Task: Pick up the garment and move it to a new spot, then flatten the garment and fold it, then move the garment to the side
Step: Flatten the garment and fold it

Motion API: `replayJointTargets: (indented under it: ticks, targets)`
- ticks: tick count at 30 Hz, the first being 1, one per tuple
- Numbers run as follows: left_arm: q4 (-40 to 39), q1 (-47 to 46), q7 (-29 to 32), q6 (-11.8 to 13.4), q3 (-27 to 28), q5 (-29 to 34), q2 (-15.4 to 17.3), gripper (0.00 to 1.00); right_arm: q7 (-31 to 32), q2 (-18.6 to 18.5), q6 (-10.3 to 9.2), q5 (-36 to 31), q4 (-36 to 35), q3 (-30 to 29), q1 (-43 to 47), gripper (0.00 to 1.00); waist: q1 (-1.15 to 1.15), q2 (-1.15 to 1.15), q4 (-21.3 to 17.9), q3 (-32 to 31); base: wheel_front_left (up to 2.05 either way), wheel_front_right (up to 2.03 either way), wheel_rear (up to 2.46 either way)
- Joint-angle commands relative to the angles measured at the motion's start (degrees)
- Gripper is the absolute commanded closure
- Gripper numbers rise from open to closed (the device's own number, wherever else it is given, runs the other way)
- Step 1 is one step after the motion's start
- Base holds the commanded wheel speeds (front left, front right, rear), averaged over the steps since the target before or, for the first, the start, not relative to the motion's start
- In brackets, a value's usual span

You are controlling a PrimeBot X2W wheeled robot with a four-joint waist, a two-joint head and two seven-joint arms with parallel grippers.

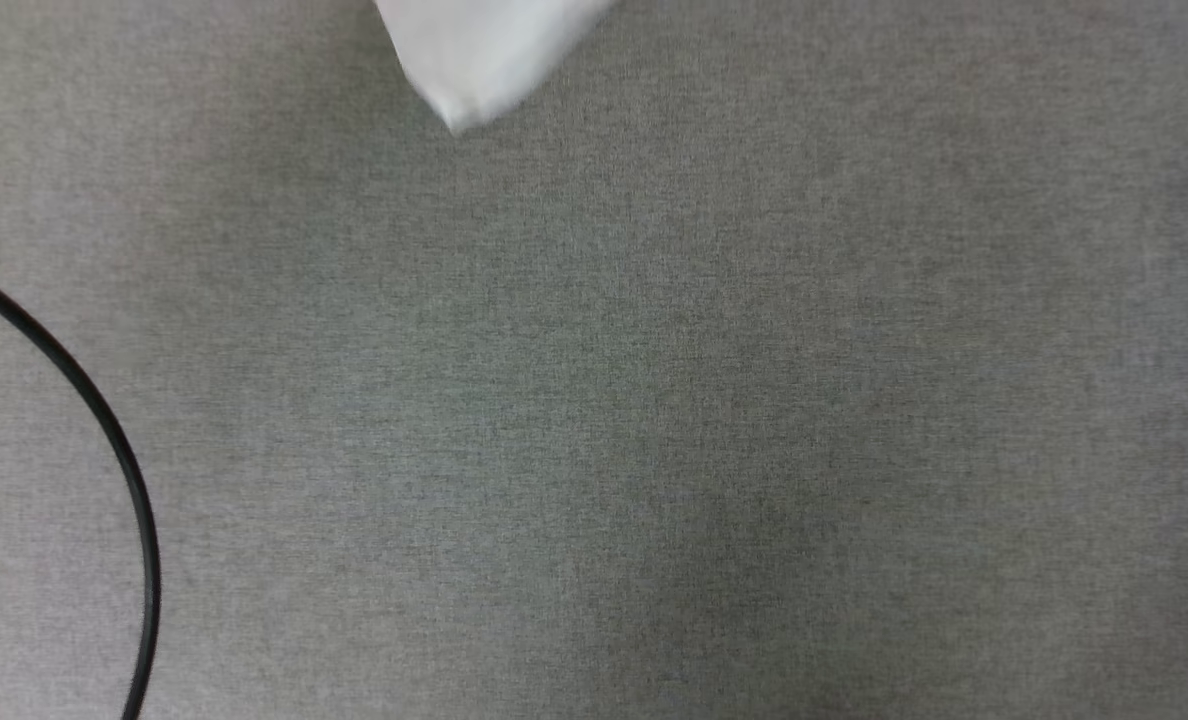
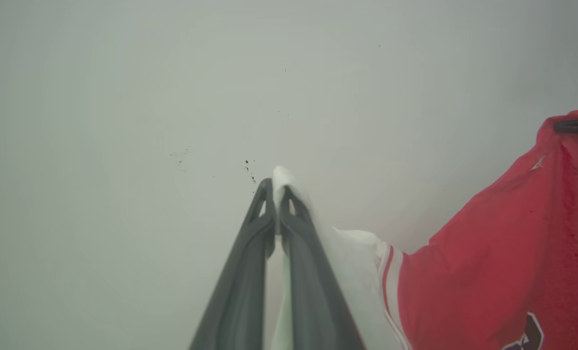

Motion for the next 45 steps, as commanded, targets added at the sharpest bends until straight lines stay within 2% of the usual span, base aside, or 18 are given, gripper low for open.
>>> replayJointTargets:
  ticks: [1, 7, 14, 23, 30, 33, 39, 45]
  targets:
    - [1.77, -2.37, -0.55, -0.80, 0.17, 0.23, -0.76, 1.00, -0.58, 0.66, -0.02, -0.18, 1.25, 0.15, -2.33, 1.00, -0.01, 0.00, 0.04, 1.34, 0.00, 0.00, 0.00]
    - [10.15, -10.06, -2.83, -3.22, 0.41, 0.99, -3.02, 1.00, -3.21, 3.11, -0.02, -1.57, 7.27, 2.07, -10.06, 1.00, -0.01, 0.00, -0.19, 3.55, 0.00, 0.00, 0.00]
    - [16.45, -8.81, -5.33, -5.03, -0.84, 0.30, -4.79, 1.00, -6.69, 3.76, -0.02, -0.75, 12.53, 6.31, -9.23, 1.00, -0.01, 0.00, 0.32, 4.48, 0.00, 0.00, 0.00]
    - [22.37, 2.39, -8.96, -7.28, -3.27, -1.85, -5.00, 1.00, -12.30, 4.92, -0.02, 3.75, 19.96, 12.10, 0.89, 1.00, -0.01, 0.00, 0.63, 2.66, 0.00, 0.00, 0.00]
    - [20.49, 19.16, -10.22, -7.90, -6.41, -3.44, -4.04, 1.00, -16.72, 4.66, -0.02, 8.20, 21.21, 17.92, 14.95, 1.00, -0.01, 0.00, 0.64, -2.20, 0.00, 0.00, 0.00]
    - [18.10, 27.63, -10.42, -7.18, -7.50, -4.24, -3.91, 1.00, -18.06, 4.10, -0.02, 10.19, 19.81, 20.63, 21.69, 1.00, -0.01, 0.00, 0.62, -5.15, 0.00, 0.00, 0.00]
    - [9.93, 45.66, -10.62, -2.91, -8.94, -6.54, -2.48, 1.00, -19.63, 2.43, -0.02, 14.73, 16.80, 24.95, 34.67, 1.00, -0.01, 0.00, 0.33, -11.48, 0.00, 0.00, 0.00]
    - [0.44, 62.77, -9.82, 1.48, -11.21, -8.91, 0.80, 1.00, -20.42, -1.31, -0.02, 19.07, 13.61, 27.69, 46.79, 1.00, -0.01, 0.00, 0.66, -17.97, 0.00, 0.00, 0.00]
